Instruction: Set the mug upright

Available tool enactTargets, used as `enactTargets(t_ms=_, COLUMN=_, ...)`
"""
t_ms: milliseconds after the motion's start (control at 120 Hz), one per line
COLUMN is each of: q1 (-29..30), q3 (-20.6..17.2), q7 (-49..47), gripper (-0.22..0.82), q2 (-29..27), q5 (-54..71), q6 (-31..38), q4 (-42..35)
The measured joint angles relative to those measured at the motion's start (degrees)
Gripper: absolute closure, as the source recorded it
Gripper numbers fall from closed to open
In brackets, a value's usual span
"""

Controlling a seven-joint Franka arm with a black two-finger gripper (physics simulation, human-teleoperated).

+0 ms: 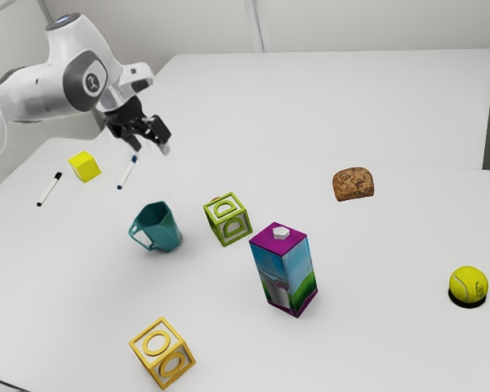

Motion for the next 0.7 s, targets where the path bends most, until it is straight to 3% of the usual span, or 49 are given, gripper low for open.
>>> enactTargets(t_ms=250, q1=-0.48, q3=-0.06, q7=-0.25, gripper=0.01, q2=1.44, q5=1.93, q6=-14.36, q4=14.55)
enactTargets(t_ms=433, q1=-0.82, q3=-0.12, q7=-0.41, gripper=0.00, q2=1.42, q5=2.29, q6=-20.00, q4=15.76)
enactTargets(t_ms=700, q1=-0.76, q3=-0.10, q7=-0.67, gripper=0.00, q2=1.42, q5=1.80, q6=-22.80, q4=15.60)
